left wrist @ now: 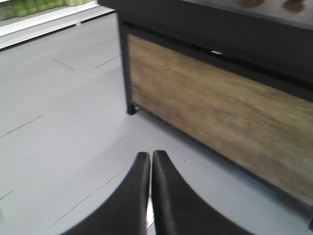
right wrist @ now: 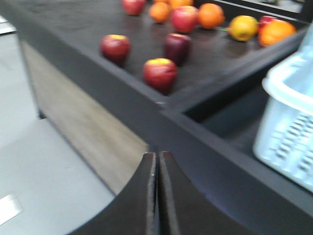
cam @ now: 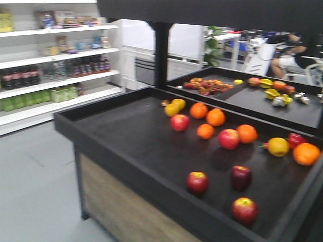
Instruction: Pick three apples into basket with both arms
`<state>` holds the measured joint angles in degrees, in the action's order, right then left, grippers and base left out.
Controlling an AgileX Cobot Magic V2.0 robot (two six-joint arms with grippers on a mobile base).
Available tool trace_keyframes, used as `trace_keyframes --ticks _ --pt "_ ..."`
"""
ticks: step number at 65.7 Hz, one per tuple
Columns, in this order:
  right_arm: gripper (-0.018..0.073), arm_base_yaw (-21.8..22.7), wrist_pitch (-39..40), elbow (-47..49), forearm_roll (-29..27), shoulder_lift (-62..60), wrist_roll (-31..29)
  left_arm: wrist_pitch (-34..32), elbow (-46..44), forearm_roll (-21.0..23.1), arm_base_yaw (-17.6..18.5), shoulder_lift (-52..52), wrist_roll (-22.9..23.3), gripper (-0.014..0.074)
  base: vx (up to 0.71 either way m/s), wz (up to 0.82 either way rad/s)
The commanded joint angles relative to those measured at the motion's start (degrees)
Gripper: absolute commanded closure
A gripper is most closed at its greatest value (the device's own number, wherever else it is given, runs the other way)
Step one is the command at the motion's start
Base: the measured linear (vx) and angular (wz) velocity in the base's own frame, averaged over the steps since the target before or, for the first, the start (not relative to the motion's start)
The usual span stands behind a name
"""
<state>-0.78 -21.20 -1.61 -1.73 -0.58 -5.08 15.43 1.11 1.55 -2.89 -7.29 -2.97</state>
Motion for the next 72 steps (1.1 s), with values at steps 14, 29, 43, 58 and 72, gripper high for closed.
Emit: trace_keyframes --ticks 14,29,43,58,72 --pt "0.0564 0.4 3.9 0.0 0.2 0.1 -0.2 -3.9 -1.1 0.3 0.3 -0.4 0.0 0.0603 0.14 -0.55" --pt "0.0564 0.4 3.9 0.0 0.2 0.1 -0.2 -3.9 -1.1 0.3 0.3 -0.4 0.0 0.0603 0.12 -0.38" --pt "0.0564 0.4 3.9 0.0 0.2 0.1 -0.2 -3.9 -1.1 0.3 0.3 -0.4 0.0 0.0603 0.13 -0.17" --pt "0.0564 0.4 4.0 0.0 0.2 0.1 -0.2 -3.9 -1.1 0.3 0.3 -0.4 0.0 0.0603 0.18 -0.16" --pt "0.0564 0.4 4.0 0.0 0.2 0.1 -0.2 -3.9 -1.1 0.3 0.3 -0.4 0.0 0.0603 0.21 -0.23"
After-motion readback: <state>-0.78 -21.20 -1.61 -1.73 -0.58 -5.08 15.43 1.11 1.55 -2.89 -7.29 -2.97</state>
